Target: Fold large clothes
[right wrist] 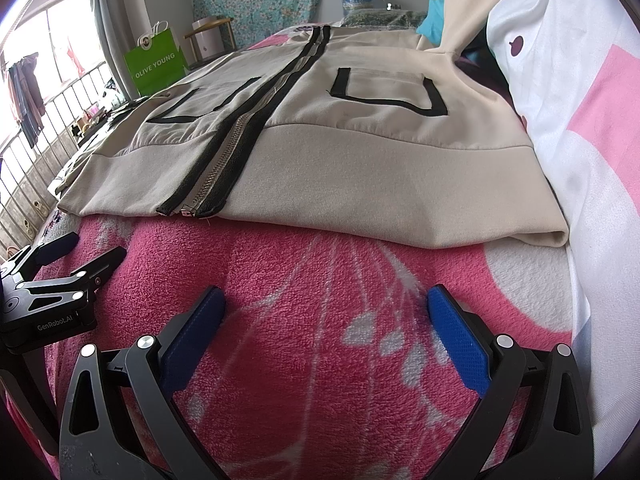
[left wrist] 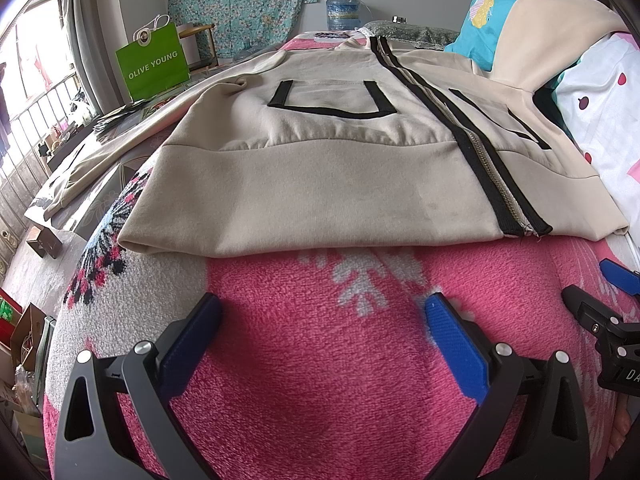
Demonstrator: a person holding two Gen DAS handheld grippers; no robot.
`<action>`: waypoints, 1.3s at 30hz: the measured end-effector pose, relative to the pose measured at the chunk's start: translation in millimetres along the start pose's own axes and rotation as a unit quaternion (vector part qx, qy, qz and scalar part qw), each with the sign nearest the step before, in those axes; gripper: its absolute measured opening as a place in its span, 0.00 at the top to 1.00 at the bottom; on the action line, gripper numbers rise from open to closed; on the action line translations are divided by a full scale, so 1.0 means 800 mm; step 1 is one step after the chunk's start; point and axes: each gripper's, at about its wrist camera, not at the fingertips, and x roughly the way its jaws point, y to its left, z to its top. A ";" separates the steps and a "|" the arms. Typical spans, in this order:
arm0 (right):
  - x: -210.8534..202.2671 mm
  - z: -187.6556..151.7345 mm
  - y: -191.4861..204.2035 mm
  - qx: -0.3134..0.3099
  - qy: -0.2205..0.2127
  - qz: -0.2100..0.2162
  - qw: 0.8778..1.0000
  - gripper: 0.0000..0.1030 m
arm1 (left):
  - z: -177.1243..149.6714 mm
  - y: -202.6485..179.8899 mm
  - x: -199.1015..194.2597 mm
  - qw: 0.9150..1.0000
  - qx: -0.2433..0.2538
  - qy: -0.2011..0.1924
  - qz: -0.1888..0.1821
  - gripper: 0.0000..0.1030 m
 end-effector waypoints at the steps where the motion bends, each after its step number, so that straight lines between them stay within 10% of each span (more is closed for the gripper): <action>1: 0.000 0.000 0.000 0.000 0.000 0.000 1.000 0.06 | 0.000 0.000 0.000 1.000 0.000 0.000 0.000 0.03; 39: 0.001 0.001 0.002 0.000 0.000 0.000 1.000 0.06 | 0.000 0.000 0.000 1.000 0.000 0.000 0.000 0.03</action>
